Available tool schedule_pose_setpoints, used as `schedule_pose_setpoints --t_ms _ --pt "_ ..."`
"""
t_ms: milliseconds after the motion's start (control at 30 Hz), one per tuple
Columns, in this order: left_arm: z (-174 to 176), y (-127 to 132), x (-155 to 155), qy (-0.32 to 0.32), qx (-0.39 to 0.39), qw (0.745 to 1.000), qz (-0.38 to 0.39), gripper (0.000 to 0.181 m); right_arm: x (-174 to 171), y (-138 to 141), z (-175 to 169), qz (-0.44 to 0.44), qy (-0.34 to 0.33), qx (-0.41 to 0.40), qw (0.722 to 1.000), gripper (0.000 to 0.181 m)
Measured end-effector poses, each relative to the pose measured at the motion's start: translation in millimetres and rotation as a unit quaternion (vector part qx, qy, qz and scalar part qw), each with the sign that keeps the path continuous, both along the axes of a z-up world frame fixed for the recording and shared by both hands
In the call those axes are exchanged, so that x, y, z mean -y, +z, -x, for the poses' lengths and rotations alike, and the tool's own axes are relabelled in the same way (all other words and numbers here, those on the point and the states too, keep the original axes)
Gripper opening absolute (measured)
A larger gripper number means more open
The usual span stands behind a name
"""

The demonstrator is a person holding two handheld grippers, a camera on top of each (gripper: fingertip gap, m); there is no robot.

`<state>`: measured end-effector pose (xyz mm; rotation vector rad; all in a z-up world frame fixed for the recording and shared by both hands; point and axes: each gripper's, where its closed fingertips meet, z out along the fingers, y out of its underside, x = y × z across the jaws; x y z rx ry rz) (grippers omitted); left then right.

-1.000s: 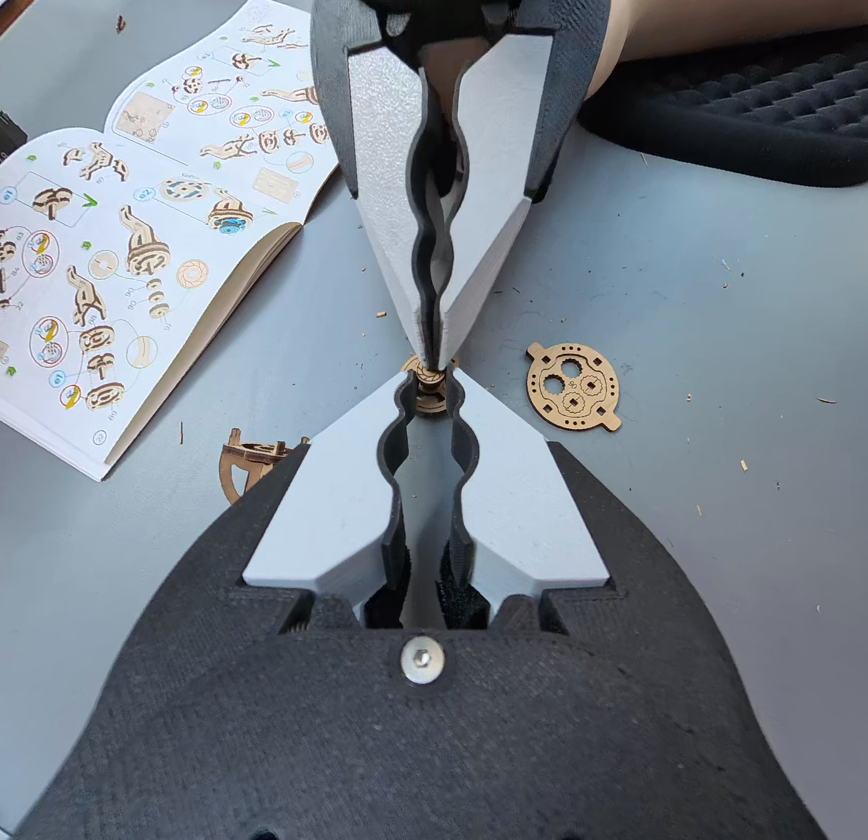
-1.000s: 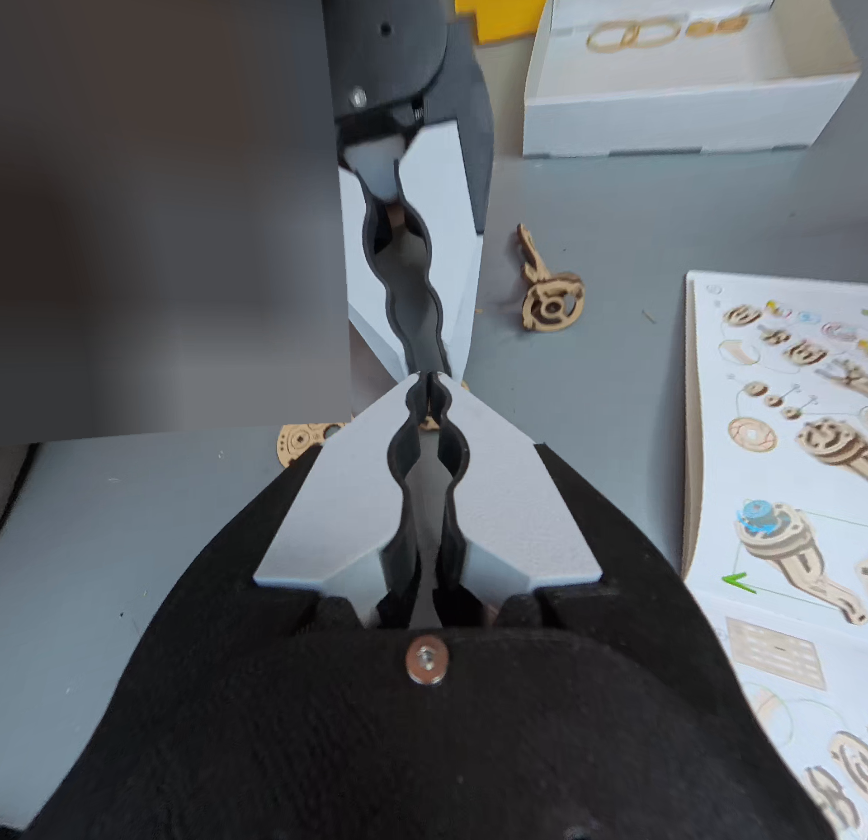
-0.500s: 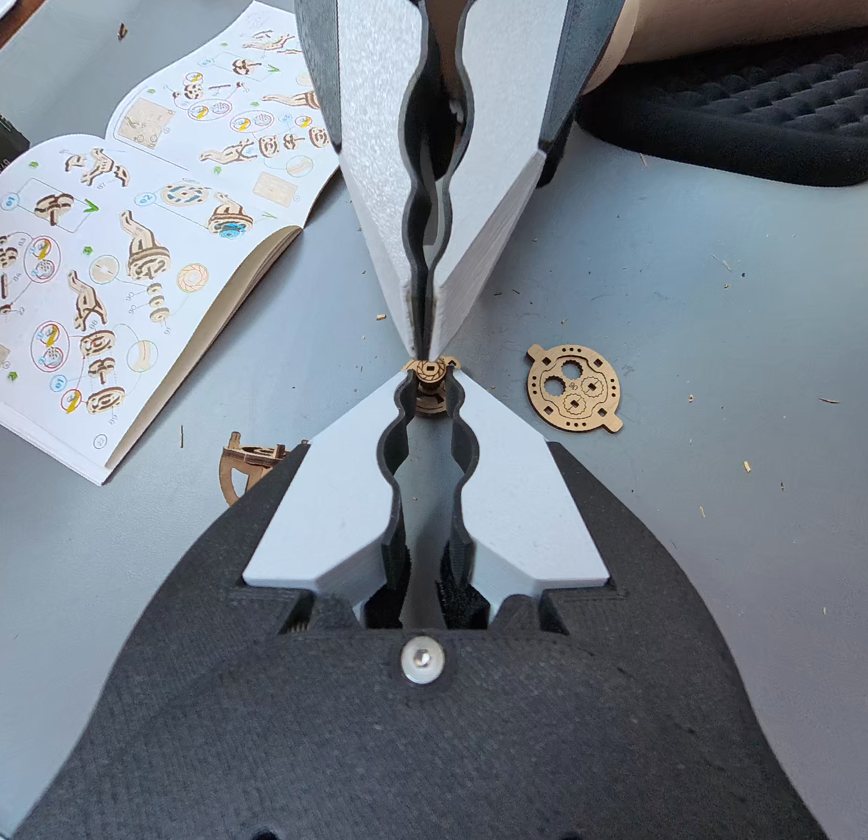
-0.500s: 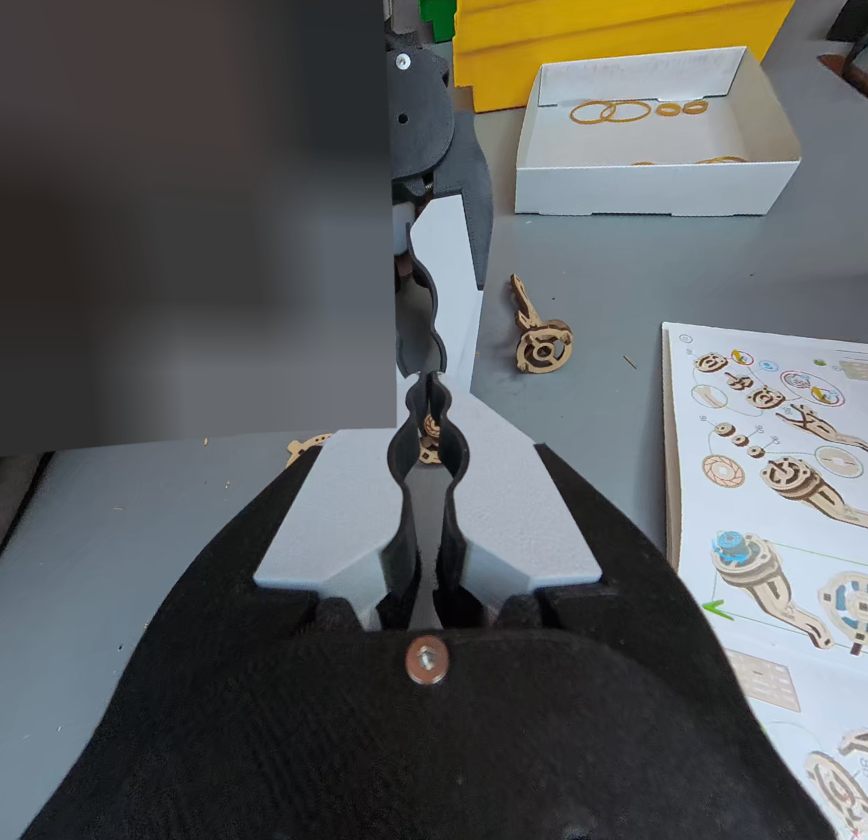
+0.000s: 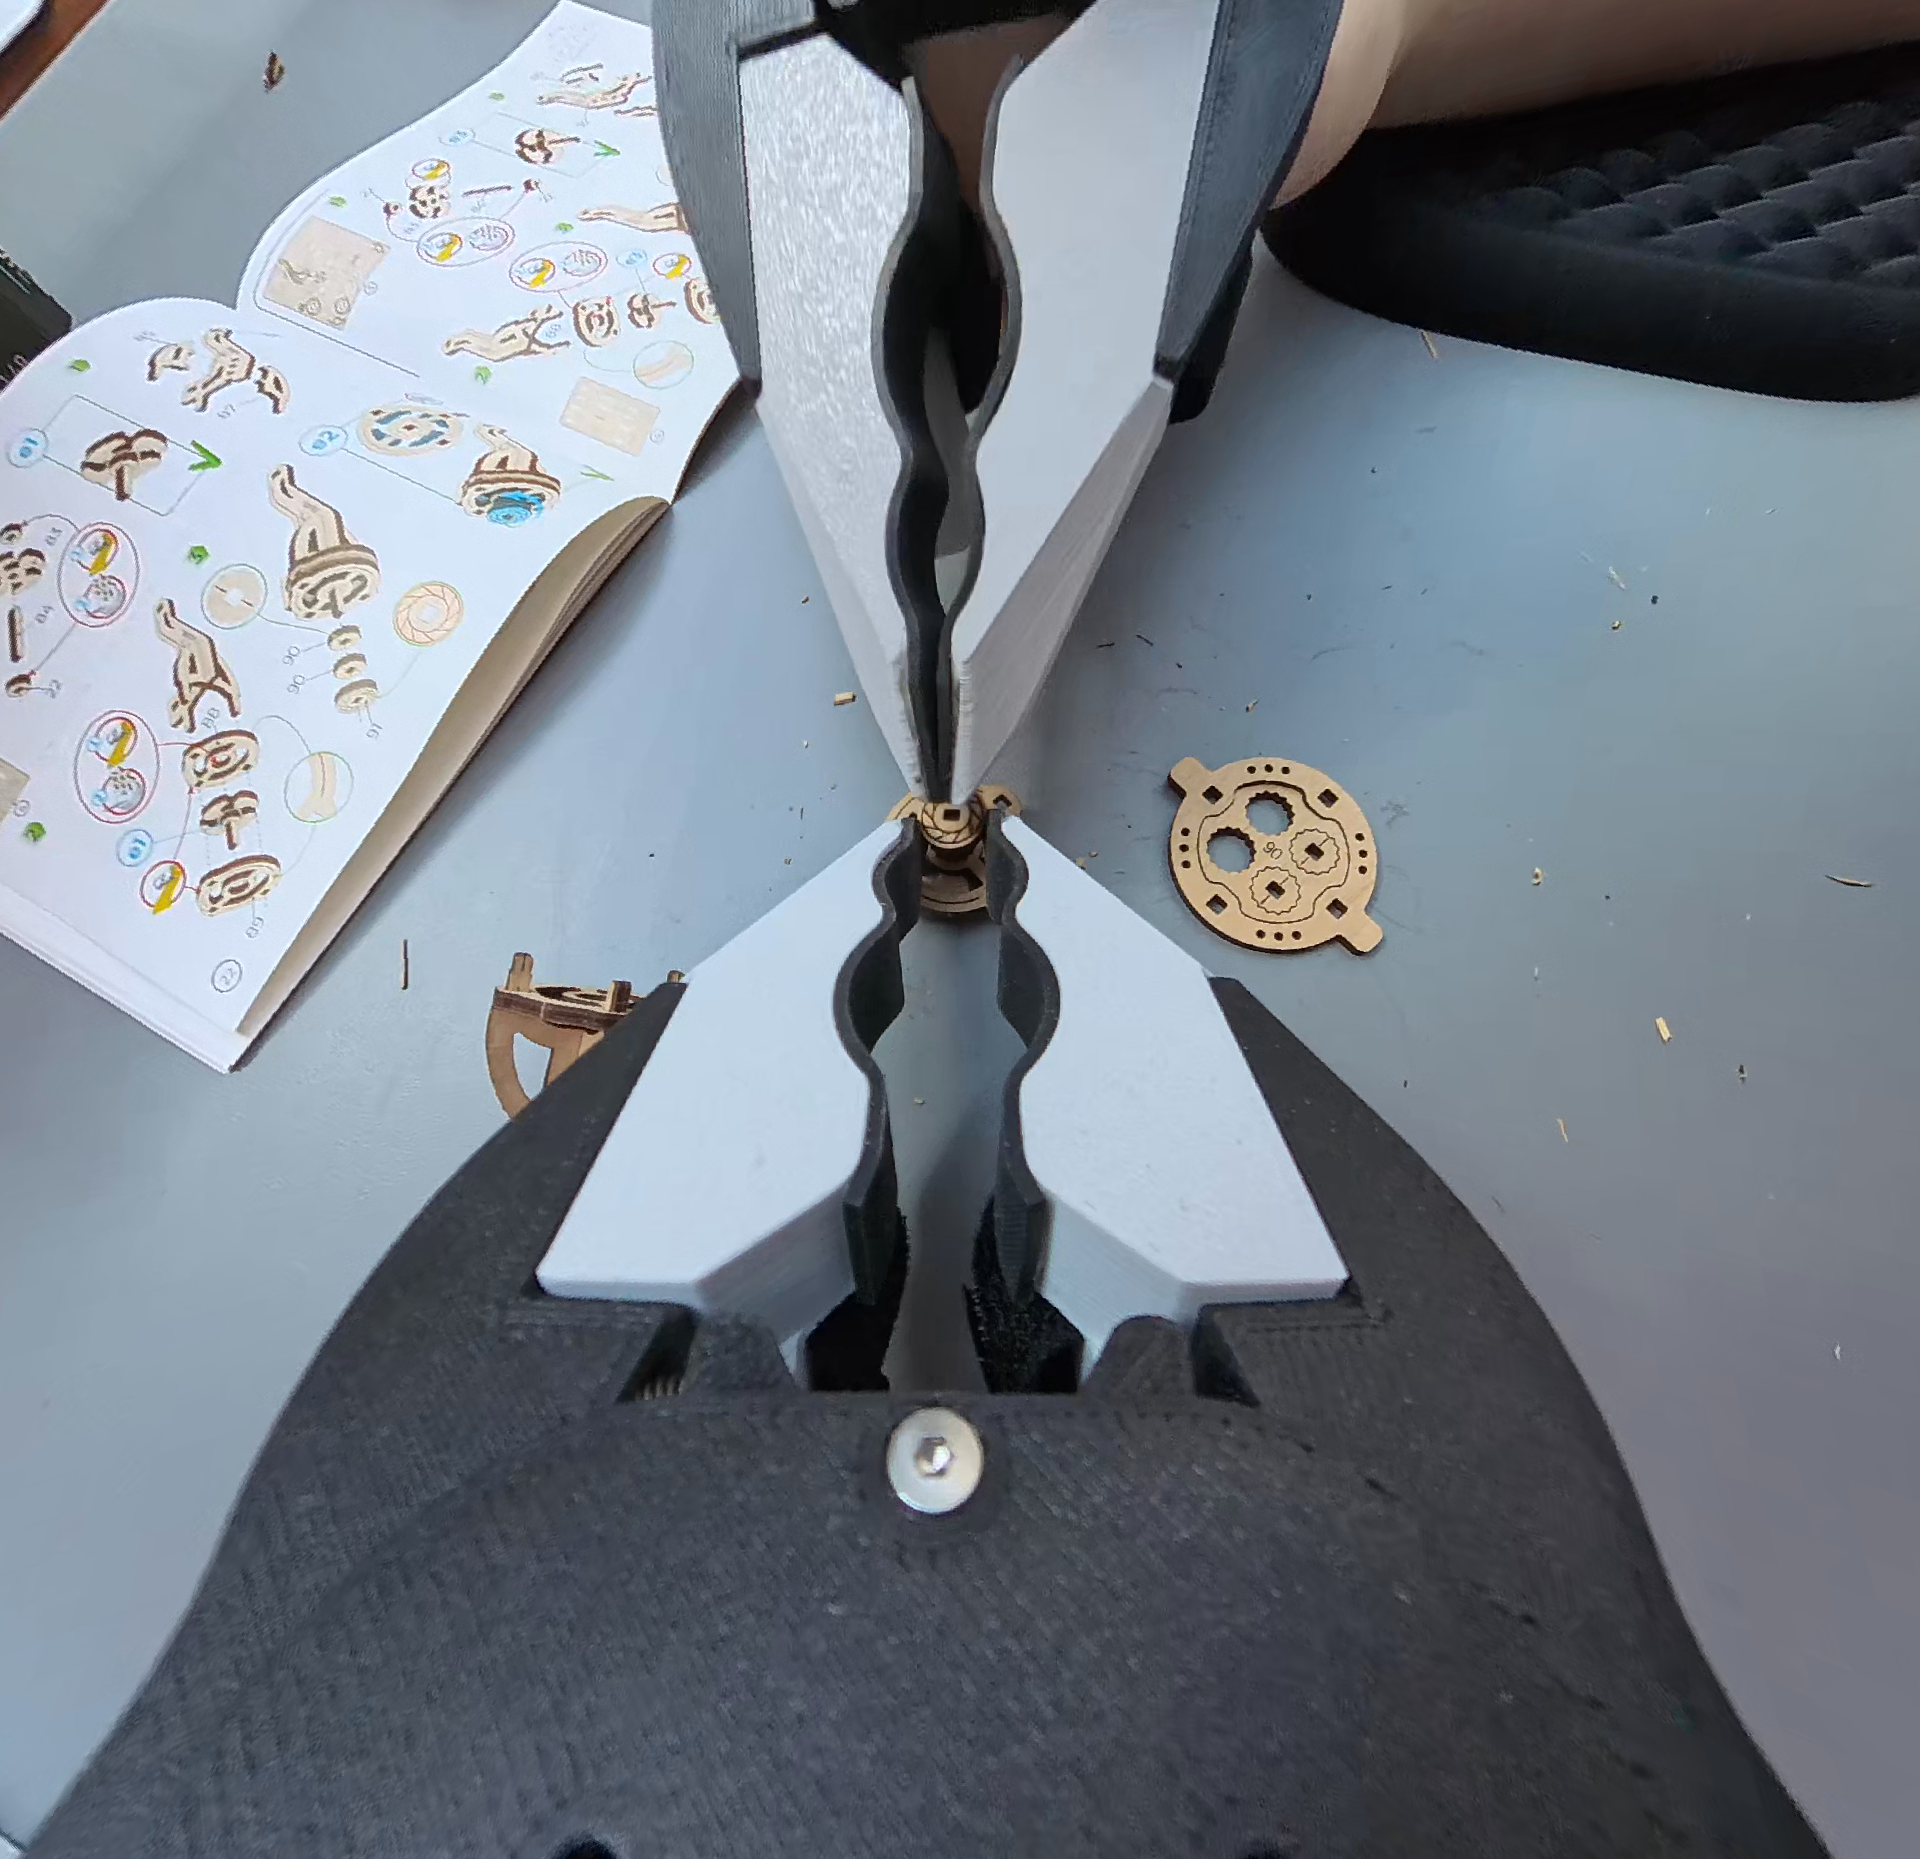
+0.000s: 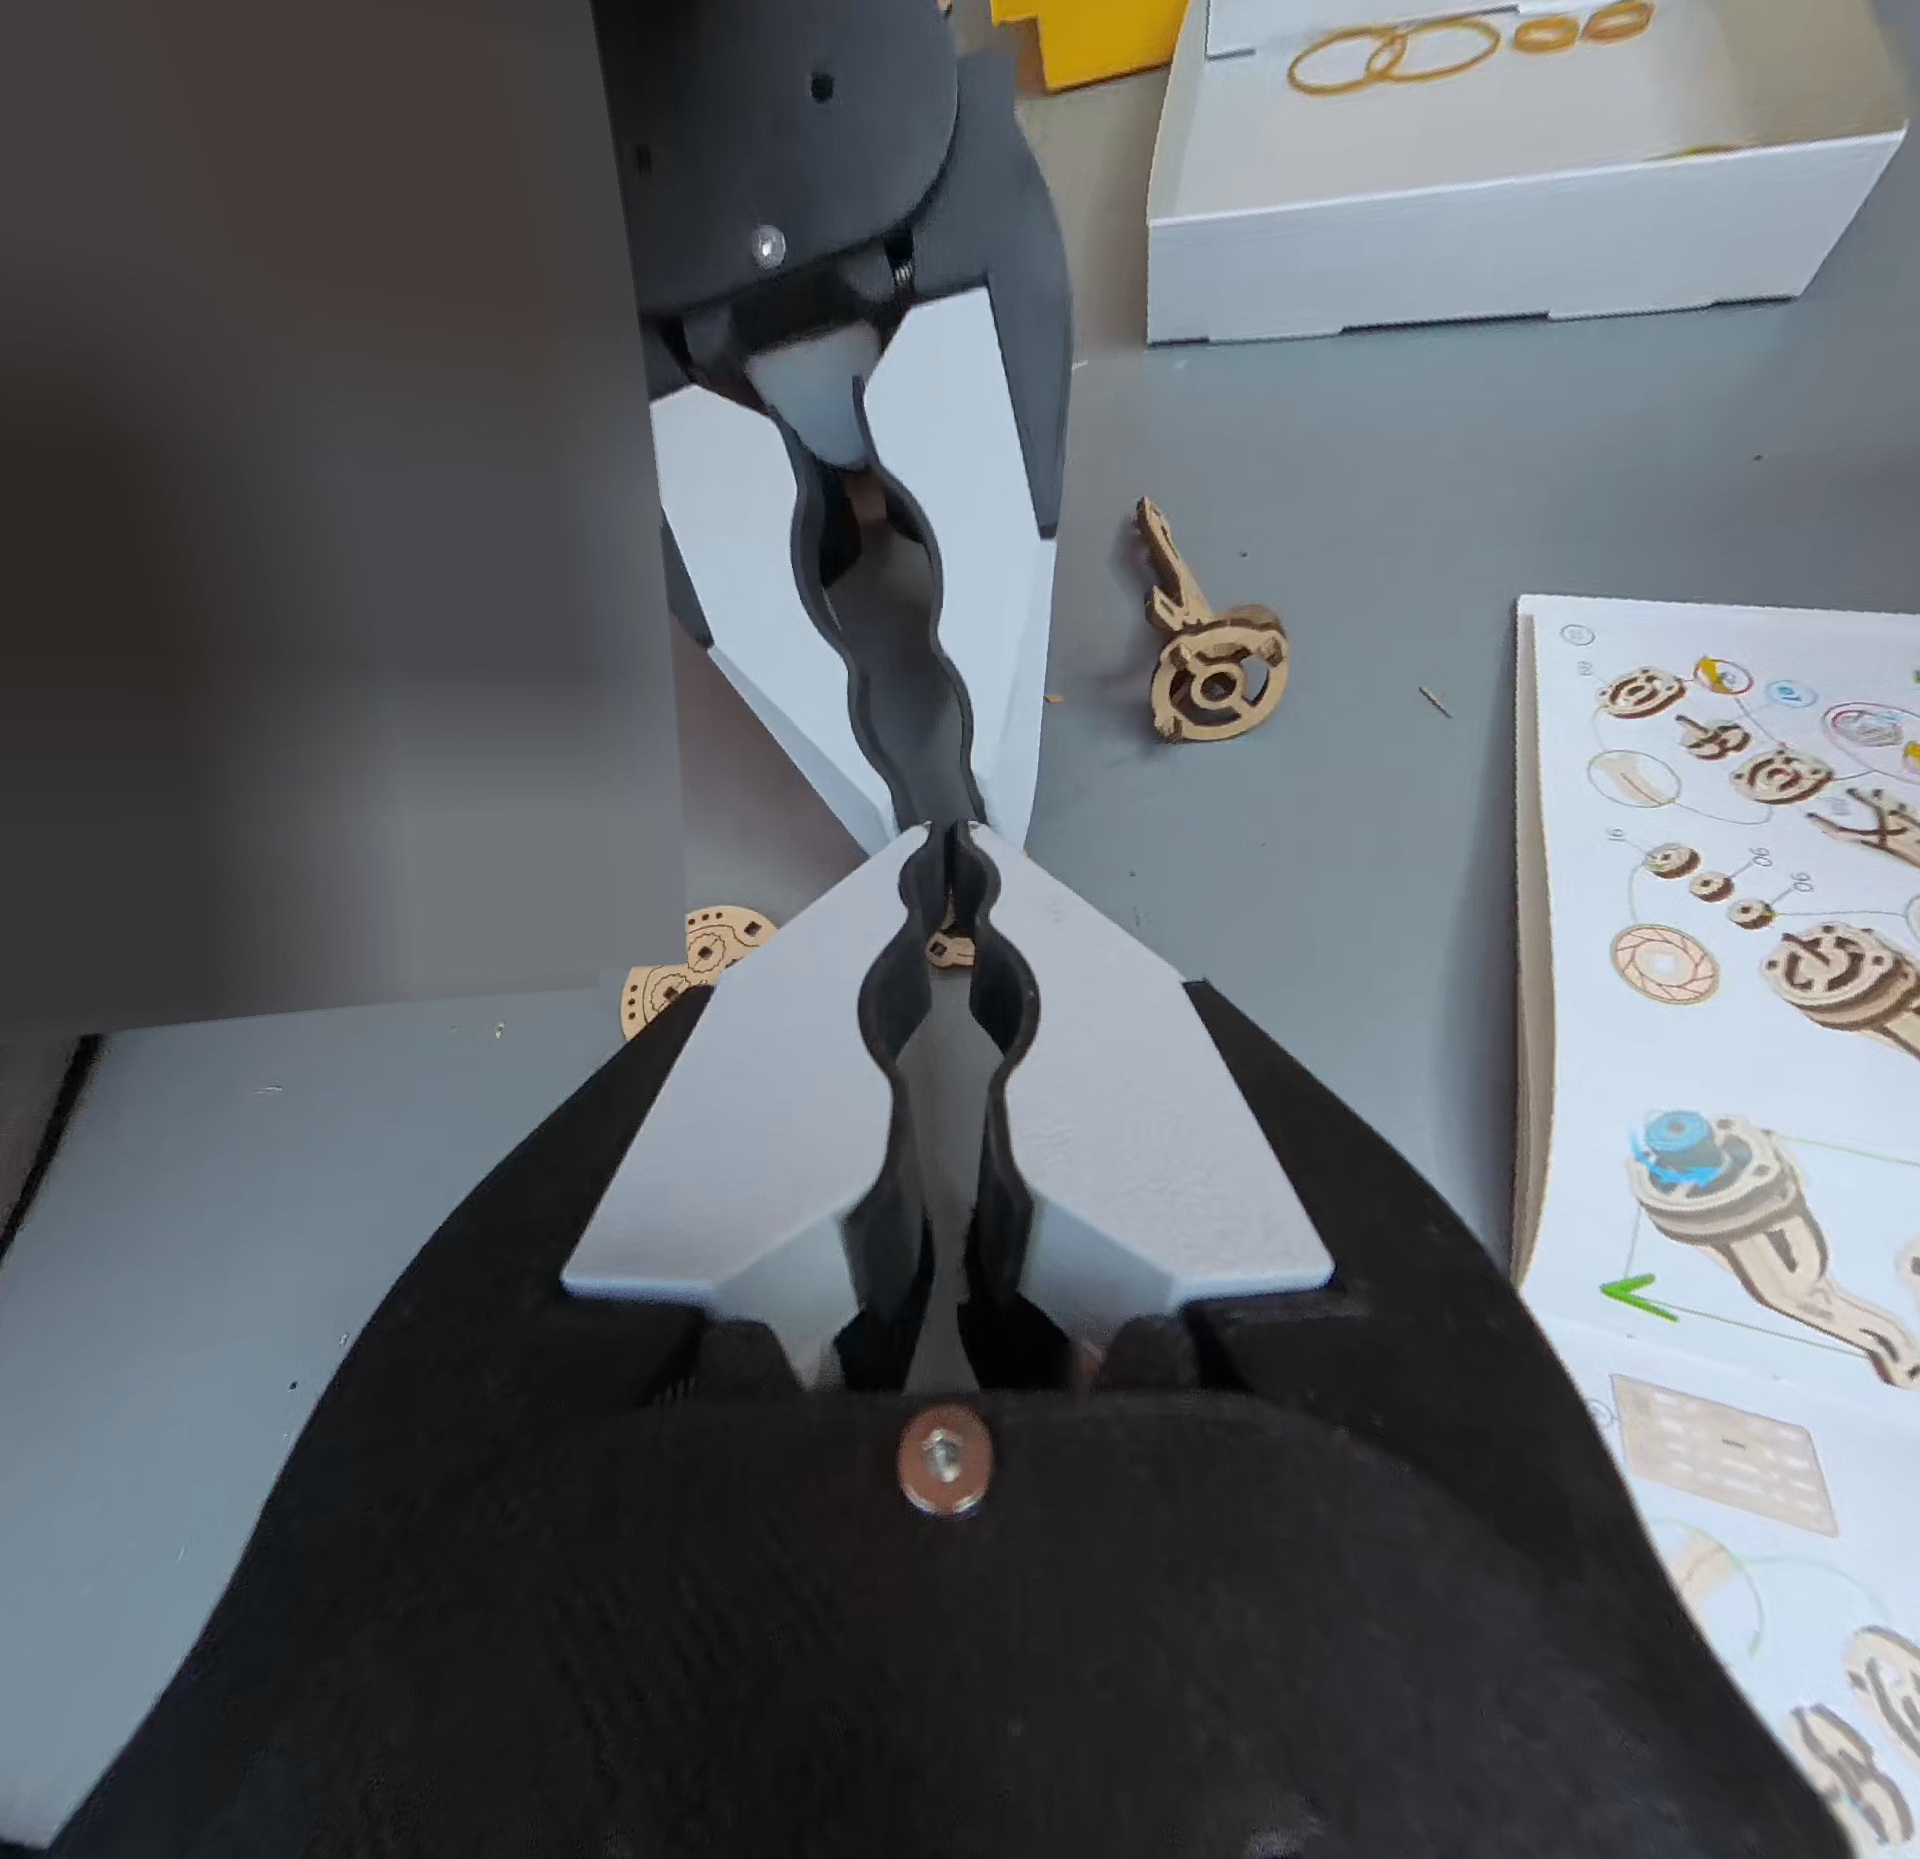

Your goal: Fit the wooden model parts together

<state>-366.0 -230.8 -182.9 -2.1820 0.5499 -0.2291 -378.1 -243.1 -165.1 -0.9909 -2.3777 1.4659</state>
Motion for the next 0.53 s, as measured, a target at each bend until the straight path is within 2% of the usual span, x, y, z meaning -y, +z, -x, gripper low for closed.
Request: schedule_pose_setpoints --t_ms 67,133,167,233,267,300,333,367,433,533 --pt "0 0 0 -0.001 -0.001 1.0 0.0 0.01 2 11 1 0.012 -0.001 -0.036 0.999 0.0" --pt "0 0 0 -0.001 -0.002 1.0 0.0 0.01 2 -6 0 -0.005 -0.001 -0.004 1.0 0.0" --pt "0 0 0 -0.001 -0.002 1.0 -0.001 0.01 0 -4 0 0.002 -0.005 0.008 1.0 0.0" --pt "0 0 0 -0.001 -0.005 1.0 -0.001 0.01 1 10 2 0.009 -0.004 -0.029 1.0 0.0" --pt "0 0 0 -0.001 -0.005 1.0 -0.001 0.01 1 6 1 -0.002 -0.004 -0.026 1.0 0.0" --pt "1 -1 0 -0.002 -0.006 1.0 0.0 0.01 -2 -13 -4 -0.033 0.006 0.01 0.999 0.006" --pt "1 -1 0 -0.001 -0.006 1.0 -0.001 0.01 1 -3 0 0.006 -0.001 0.001 1.0 0.0" --pt "0 -1 0 0.0 -0.005 1.0 -0.001 0.01 -1 -3 -2 -0.002 0.001 0.013 1.0 0.0" --pt "1 -1 0 -0.001 -0.007 1.0 -0.002 0.01 0 8 -2 -0.001 0.003 -0.028 1.0 0.0" --pt "1 -1 -1 -0.001 -0.011 1.0 -0.004 0.01 -3 -7 -3 -0.018 0.001 0.005 1.0 0.0"
